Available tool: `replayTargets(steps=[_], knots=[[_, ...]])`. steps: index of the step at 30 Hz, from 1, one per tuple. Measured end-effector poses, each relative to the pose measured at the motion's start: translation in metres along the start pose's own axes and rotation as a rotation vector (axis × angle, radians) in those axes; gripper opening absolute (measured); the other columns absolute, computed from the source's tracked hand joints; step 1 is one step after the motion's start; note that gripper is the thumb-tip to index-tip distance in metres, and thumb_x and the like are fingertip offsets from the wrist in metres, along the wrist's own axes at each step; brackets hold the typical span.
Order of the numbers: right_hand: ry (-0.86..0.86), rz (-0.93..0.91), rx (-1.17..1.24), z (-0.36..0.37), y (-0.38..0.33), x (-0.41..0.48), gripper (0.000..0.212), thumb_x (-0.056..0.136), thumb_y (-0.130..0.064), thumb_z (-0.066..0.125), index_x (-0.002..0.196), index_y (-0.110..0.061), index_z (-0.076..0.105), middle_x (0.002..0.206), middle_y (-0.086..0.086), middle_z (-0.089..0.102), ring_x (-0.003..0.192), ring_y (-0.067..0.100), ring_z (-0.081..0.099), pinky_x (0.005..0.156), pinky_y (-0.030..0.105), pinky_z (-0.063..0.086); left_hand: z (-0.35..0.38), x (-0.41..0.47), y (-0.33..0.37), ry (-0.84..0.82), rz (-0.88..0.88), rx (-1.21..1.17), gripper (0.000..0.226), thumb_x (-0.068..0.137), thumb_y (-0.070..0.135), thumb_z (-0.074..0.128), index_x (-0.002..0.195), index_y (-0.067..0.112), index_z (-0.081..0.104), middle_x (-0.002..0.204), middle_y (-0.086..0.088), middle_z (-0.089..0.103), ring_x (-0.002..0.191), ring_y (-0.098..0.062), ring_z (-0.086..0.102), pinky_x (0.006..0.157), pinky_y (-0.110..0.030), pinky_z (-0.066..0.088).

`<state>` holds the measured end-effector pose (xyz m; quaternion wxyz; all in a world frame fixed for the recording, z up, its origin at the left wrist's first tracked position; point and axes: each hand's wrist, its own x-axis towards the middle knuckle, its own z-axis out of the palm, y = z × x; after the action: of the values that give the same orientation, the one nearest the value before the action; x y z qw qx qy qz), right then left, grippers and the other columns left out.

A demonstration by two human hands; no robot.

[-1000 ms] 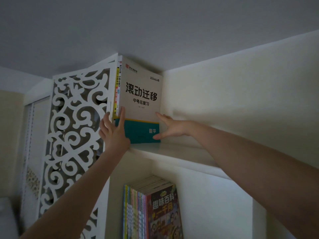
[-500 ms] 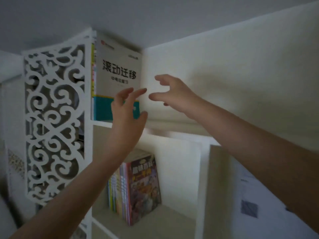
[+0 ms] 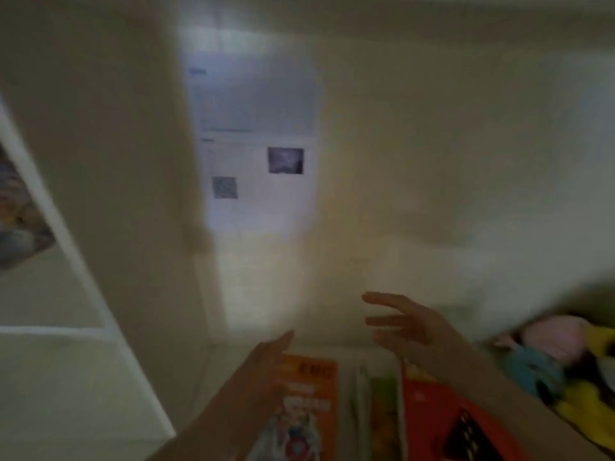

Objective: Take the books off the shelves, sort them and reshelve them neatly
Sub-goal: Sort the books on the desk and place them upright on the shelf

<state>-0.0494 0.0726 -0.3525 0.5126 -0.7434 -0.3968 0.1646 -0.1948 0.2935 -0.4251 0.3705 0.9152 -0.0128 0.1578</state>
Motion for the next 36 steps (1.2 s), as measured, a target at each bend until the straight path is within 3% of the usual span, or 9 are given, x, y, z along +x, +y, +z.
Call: replayTargets(steps=[2, 5, 8, 12, 17, 19, 23, 31, 36], knots=[[0.134, 0.039, -0.021, -0.023, 0.016, -0.023, 0.069, 0.071, -0.058, 0.073, 0.133, -0.045, 0.046, 0.139, -0.027, 0.045, 0.123, -0.002, 0.050, 0.101, 0.027, 0.045, -0.007, 0.021, 0.003, 0.109, -0.017, -0.016, 0.051, 0.082, 0.054, 0.048, 0.127, 0.068, 0.028, 0.123, 0.023, 0.050, 0.104, 0.004, 0.054, 0.087, -0.016, 0.045], [0.157, 0.020, 0.077, -0.055, 0.002, -0.027, 0.080, 0.061, -0.070, 0.071, 0.133, -0.044, 0.048, 0.140, -0.027, 0.045, 0.125, -0.002, 0.049, 0.101, 0.026, 0.043, -0.034, 0.060, 0.028, 0.260, 0.105, -0.016, 0.039, 0.092, 0.021, 0.051, 0.126, 0.040, 0.049, 0.115, 0.018, 0.056, 0.101, -0.003, 0.058, 0.080, -0.013, 0.047], [0.235, 0.066, 0.072, -0.082, 0.021, -0.028, 0.063, 0.063, -0.067, 0.072, 0.122, -0.050, 0.056, 0.139, -0.026, 0.047, 0.123, 0.000, 0.051, 0.102, 0.031, 0.043, 0.006, 0.065, 0.050, -0.050, -0.050, -0.152, 0.042, 0.091, 0.010, 0.056, 0.119, 0.041, 0.051, 0.114, 0.013, 0.056, 0.097, -0.010, 0.059, 0.082, -0.023, 0.052], [0.262, 0.442, -0.096, -0.079, 0.130, -0.074, 0.058, 0.070, -0.046, 0.075, 0.121, -0.050, 0.046, 0.150, -0.014, 0.029, 0.139, 0.013, 0.032, 0.102, 0.030, 0.038, 0.126, 0.059, 0.028, -0.547, -0.320, -0.237, 0.072, 0.088, 0.021, 0.063, 0.143, 0.039, 0.021, 0.130, 0.005, 0.047, 0.119, -0.014, 0.054, 0.092, -0.026, 0.050], [0.121, 0.759, -0.239, -0.076, 0.216, -0.138, 0.124, 0.036, -0.093, 0.057, 0.143, -0.046, 0.016, 0.160, 0.001, 0.004, 0.146, 0.025, 0.013, 0.116, 0.046, 0.023, 0.198, 0.064, 0.016, -0.709, -0.406, -0.603, 0.114, 0.049, 0.059, 0.081, 0.129, 0.048, 0.001, 0.131, 0.026, 0.032, 0.118, 0.005, 0.042, 0.092, -0.018, 0.047], [0.123, 0.788, -0.089, -0.077, 0.245, -0.155, 0.112, 0.047, -0.076, 0.075, 0.139, -0.061, 0.012, 0.159, -0.002, 0.006, 0.144, 0.026, 0.019, 0.111, 0.050, 0.033, 0.217, 0.066, 0.009, -0.729, -0.394, -0.572, 0.124, 0.047, 0.067, 0.079, 0.137, 0.049, -0.004, 0.144, 0.017, 0.030, 0.127, -0.003, 0.041, 0.102, -0.029, 0.044], [0.164, 0.752, 0.065, -0.078, 0.252, -0.167, 0.104, 0.050, -0.062, 0.085, 0.128, -0.070, 0.016, 0.141, -0.006, 0.037, 0.121, 0.020, 0.054, 0.094, 0.047, 0.052, 0.241, 0.070, 0.003, -0.720, -0.490, -0.586, 0.110, 0.078, 0.034, 0.073, 0.146, 0.033, -0.013, 0.124, 0.022, 0.037, 0.121, -0.012, 0.049, 0.094, -0.028, 0.050], [0.209, 0.776, 0.122, -0.080, 0.239, -0.162, 0.108, 0.045, -0.051, 0.088, 0.130, -0.060, 0.021, 0.125, -0.009, 0.047, 0.116, 0.023, 0.056, 0.094, 0.049, 0.051, 0.251, 0.075, 0.004, -0.621, -0.520, -0.682, 0.143, 0.028, 0.068, 0.082, 0.138, 0.043, -0.005, 0.118, 0.020, 0.041, 0.102, -0.004, 0.057, 0.073, -0.023, 0.056], [0.257, 0.736, 0.172, -0.079, 0.263, -0.172, 0.110, 0.037, -0.059, 0.090, 0.126, -0.072, 0.027, 0.136, -0.006, 0.043, 0.125, 0.026, 0.048, 0.097, 0.053, 0.048, 0.256, 0.071, 0.006, -0.537, -0.537, -0.598, 0.110, 0.069, 0.015, 0.081, 0.149, 0.032, 0.007, 0.114, 0.018, 0.046, 0.096, -0.002, 0.057, 0.074, -0.023, 0.057]])
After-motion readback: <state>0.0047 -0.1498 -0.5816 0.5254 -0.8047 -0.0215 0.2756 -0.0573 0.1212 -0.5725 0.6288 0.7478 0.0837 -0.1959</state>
